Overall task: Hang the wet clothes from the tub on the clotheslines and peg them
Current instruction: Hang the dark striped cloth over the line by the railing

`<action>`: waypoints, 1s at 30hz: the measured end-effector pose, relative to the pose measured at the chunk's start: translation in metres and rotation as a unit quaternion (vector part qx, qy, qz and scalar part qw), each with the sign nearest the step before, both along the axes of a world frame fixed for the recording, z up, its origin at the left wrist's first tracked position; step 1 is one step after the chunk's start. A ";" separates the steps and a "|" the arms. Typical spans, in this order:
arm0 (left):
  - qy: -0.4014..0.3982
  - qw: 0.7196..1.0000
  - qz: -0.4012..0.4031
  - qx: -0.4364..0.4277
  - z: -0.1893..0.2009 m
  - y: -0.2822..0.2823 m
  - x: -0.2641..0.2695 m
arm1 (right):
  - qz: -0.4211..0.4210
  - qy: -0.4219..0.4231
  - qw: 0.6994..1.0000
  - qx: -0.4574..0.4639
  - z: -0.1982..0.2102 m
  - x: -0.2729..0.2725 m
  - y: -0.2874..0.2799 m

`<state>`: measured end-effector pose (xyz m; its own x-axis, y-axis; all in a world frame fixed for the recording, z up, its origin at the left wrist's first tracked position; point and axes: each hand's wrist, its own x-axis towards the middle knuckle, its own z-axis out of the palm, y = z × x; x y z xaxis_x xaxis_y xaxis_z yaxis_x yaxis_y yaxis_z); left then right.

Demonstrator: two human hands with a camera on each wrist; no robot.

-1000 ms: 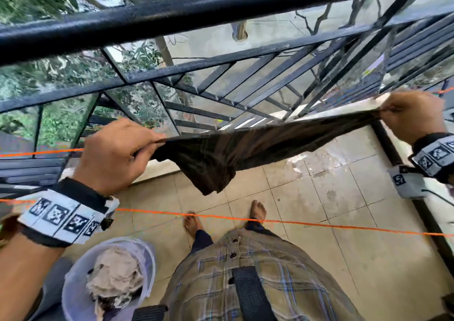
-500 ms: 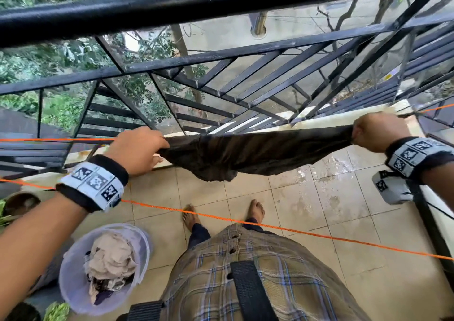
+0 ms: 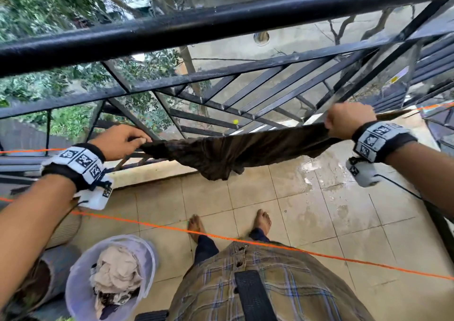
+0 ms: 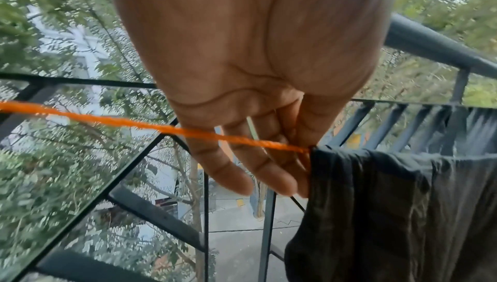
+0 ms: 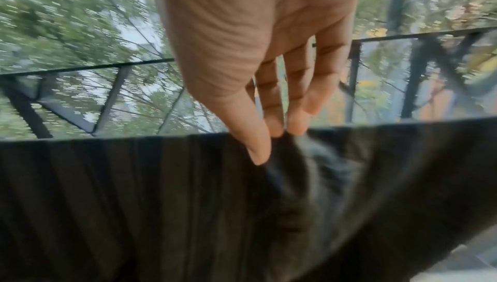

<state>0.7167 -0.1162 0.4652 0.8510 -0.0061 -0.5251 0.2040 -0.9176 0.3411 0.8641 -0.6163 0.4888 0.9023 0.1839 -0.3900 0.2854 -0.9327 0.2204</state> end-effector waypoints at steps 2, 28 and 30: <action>0.001 0.996 0.048 -0.073 0.001 0.003 -0.003 | 0.046 0.029 0.997 0.059 0.001 0.000 0.034; -0.338 0.936 0.044 -0.086 0.065 0.009 -0.078 | 0.209 -0.010 0.886 0.414 0.006 -0.038 0.160; -0.229 0.969 0.045 -0.086 0.055 0.015 -0.086 | 0.250 0.033 0.890 0.379 0.002 -0.051 0.153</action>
<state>0.6307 -0.1013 0.5204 0.9955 0.0256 -0.0911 0.0725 -0.8248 0.5608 0.8135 -0.4630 0.4905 0.6139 0.7887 -0.0327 0.6949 -0.5596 -0.4516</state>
